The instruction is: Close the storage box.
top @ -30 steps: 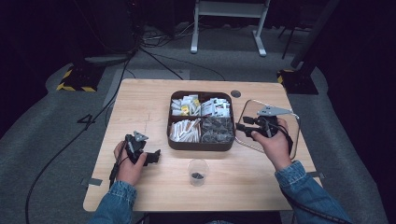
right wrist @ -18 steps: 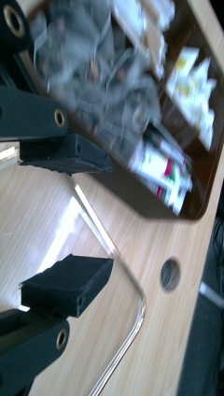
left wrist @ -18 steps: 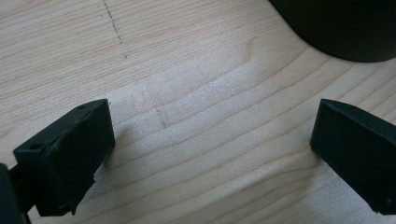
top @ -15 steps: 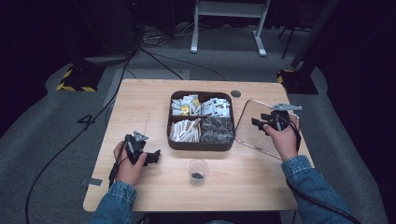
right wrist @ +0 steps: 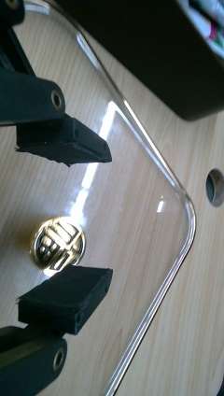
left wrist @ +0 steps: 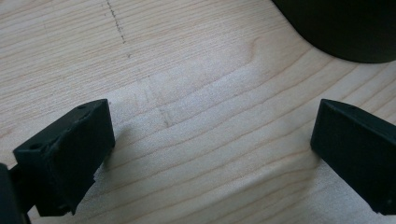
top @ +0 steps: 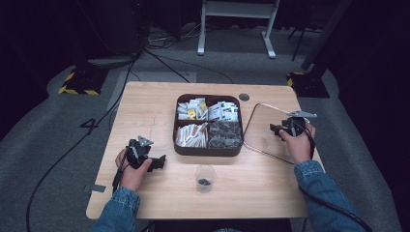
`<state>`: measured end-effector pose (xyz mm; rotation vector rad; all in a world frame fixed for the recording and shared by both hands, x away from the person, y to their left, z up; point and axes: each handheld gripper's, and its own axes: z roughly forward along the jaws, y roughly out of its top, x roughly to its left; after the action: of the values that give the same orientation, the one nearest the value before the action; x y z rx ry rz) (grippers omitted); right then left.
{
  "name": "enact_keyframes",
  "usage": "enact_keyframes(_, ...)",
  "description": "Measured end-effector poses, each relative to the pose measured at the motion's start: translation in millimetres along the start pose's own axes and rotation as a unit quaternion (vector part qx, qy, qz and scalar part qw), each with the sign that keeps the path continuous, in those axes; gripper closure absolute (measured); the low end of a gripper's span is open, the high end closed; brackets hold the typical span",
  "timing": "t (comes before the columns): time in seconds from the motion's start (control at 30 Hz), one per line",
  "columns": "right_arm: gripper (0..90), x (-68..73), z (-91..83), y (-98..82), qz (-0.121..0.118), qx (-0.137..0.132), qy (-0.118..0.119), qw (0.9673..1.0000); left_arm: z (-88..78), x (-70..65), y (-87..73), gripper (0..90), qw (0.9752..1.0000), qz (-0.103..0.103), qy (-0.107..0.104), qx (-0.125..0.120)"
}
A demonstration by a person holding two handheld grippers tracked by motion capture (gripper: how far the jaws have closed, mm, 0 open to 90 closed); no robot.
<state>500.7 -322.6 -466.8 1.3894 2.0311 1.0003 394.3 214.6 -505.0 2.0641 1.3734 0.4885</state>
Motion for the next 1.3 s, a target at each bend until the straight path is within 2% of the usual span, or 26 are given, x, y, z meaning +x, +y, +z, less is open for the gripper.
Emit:
enact_keyframes(0.2,37.3,-11.6,4.6,-7.6,0.010,0.011,-0.015,0.9998,0.0,-0.1,0.0,0.1,1.0000,0.000,0.000,0.000)
enact_keyframes(0.4,38.7,-15.6,10.4,-15.8,0.020,0.021,-0.012,0.9995,-0.2,0.0,0.1,0.1,1.0000,0.001,-0.001,0.001)
enact_keyframes(0.5,43.2,-15.9,12.9,-18.1,0.022,0.026,-0.009,0.9994,0.0,-0.1,0.0,0.1,1.0000,0.001,0.000,0.000)
enact_keyframes(0.67,53.4,-15.0,15.9,-20.2,0.009,0.038,-0.003,0.9992,0.0,0.0,0.0,0.1,1.0000,0.001,0.000,0.000)
enact_keyframes(0.77,58.2,-13.9,16.3,-19.8,-0.003,0.040,-0.011,0.9991,-0.1,0.1,0.1,0.1,1.0000,0.001,-0.001,0.001)
enact_keyframes(0.9,58.6,-16.5,15.9,-19.9,0.000,0.039,-0.004,0.9992,-0.1,0.0,0.1,0.1,1.0000,0.001,-0.001,0.001)
enact_keyframes(1.03,58.6,-15.0,16.3,-19.7,-0.006,0.039,-0.009,0.9992,0.1,-0.1,0.0,0.1,1.0000,0.001,0.000,-0.001)
enact_keyframes(1.3,58.7,-14.3,16.4,-20.2,-0.002,0.036,-0.012,0.9993,0.1,-0.1,0.0,0.1,1.0000,0.003,-0.002,-0.001)
